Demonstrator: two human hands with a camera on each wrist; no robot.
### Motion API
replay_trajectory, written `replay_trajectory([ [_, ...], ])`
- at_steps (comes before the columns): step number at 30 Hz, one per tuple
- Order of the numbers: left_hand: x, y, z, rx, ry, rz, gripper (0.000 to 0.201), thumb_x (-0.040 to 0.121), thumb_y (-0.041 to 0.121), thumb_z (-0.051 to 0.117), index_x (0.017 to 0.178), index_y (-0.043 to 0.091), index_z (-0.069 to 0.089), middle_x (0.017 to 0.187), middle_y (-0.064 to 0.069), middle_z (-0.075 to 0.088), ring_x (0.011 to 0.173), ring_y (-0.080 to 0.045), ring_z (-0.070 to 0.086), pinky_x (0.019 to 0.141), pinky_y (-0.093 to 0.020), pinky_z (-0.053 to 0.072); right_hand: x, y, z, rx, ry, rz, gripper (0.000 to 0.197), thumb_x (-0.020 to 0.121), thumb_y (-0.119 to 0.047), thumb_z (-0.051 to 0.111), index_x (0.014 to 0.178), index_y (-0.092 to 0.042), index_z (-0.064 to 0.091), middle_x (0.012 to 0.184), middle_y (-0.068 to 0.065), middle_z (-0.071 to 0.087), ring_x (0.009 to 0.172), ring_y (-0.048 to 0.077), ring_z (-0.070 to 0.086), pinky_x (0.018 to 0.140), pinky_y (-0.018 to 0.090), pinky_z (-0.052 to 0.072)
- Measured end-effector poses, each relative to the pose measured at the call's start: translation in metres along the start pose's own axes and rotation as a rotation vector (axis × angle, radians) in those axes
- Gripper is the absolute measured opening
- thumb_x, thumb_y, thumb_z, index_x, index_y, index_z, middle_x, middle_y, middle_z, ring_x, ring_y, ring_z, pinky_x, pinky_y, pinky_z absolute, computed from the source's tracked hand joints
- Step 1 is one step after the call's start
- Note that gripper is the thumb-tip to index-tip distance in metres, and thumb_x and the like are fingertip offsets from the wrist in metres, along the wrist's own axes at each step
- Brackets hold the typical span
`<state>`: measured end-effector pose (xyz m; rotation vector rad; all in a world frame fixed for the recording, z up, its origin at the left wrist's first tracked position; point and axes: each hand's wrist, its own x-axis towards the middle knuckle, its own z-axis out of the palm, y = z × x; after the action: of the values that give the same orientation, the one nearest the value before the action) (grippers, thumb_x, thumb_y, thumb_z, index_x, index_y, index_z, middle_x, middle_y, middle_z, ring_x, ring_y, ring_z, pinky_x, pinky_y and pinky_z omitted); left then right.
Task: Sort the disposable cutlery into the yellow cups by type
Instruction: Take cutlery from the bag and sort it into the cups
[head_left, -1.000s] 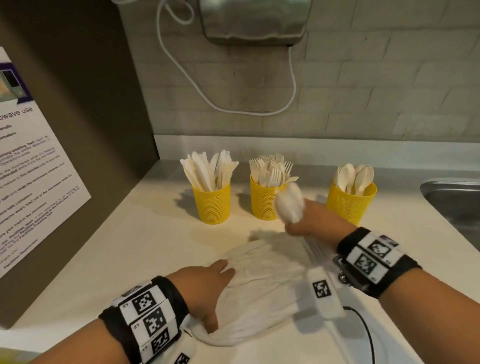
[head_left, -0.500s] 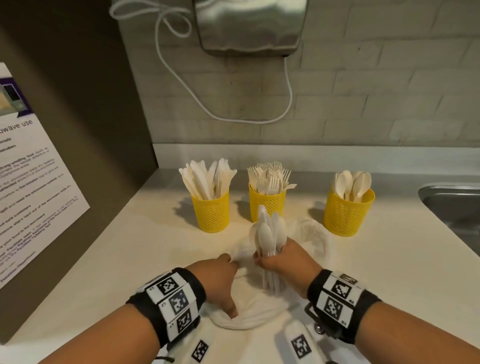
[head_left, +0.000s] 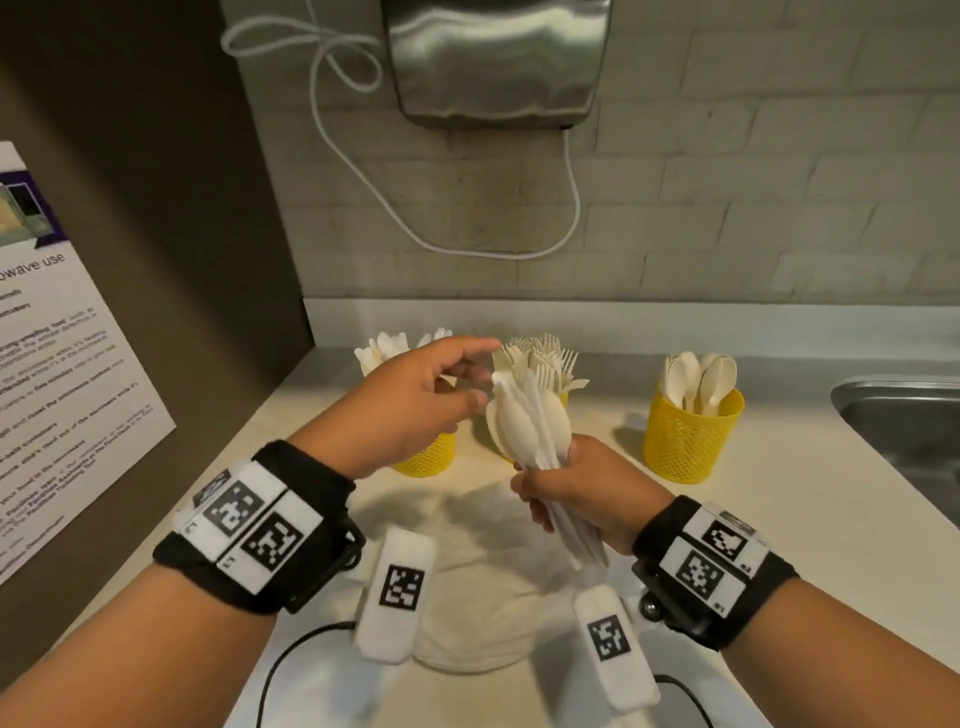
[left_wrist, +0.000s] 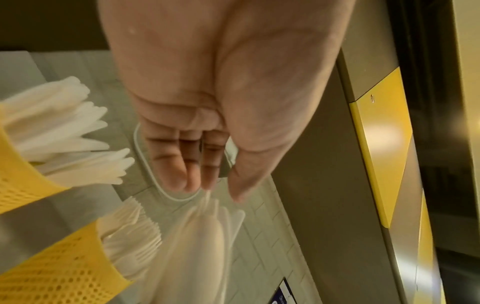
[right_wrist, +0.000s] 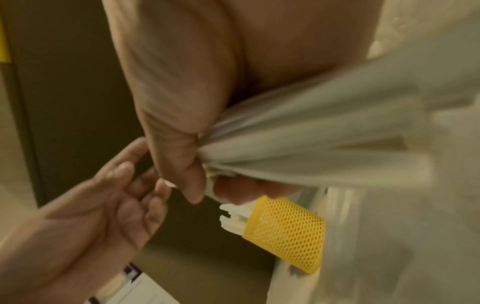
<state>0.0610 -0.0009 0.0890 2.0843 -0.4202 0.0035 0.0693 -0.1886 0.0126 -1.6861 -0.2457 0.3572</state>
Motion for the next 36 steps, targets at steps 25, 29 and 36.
replay_trajectory([
  [25, 0.020, -0.035, -0.011, -0.360, 0.041, -0.050, 0.038, 0.076, 0.007, 0.068, 0.107, 0.027, 0.062, 0.100, -0.003, 0.064, 0.092, -0.013, 0.060, 0.072, -0.017, 0.053, -0.003, 0.025, 0.001, 0.216, -0.328, 0.108, 0.003, 0.070, -0.001, 0.056, 0.072, -0.002, 0.056, 0.055, 0.010, 0.053, 0.041, 0.017, 0.049, 0.053, 0.028, 0.041],
  [29, 0.013, -0.051, 0.014, -0.755, -0.129, -0.256, 0.083, 0.050, 0.025, 0.088, 0.125, 0.012, 0.054, 0.114, -0.016, 0.066, 0.099, -0.022, 0.064, 0.074, -0.025, 0.057, -0.001, 0.023, 0.009, 0.358, -0.394, 0.137, 0.012, 0.067, 0.001, 0.056, 0.078, -0.002, 0.054, 0.059, 0.012, 0.051, 0.040, 0.017, 0.051, 0.044, 0.023, 0.045],
  [36, 0.016, -0.055, 0.021, -0.958, -0.102, -0.213, 0.059, 0.031, 0.027, 0.095, 0.080, 0.008, 0.068, 0.066, -0.004, 0.067, 0.054, -0.009, 0.062, 0.045, -0.017, 0.048, 0.000, 0.034, 0.018, 0.564, -0.522, 0.210, 0.026, 0.062, -0.002, 0.059, 0.088, -0.005, 0.060, 0.060, 0.008, 0.056, 0.043, 0.016, 0.053, 0.046, 0.021, 0.045],
])
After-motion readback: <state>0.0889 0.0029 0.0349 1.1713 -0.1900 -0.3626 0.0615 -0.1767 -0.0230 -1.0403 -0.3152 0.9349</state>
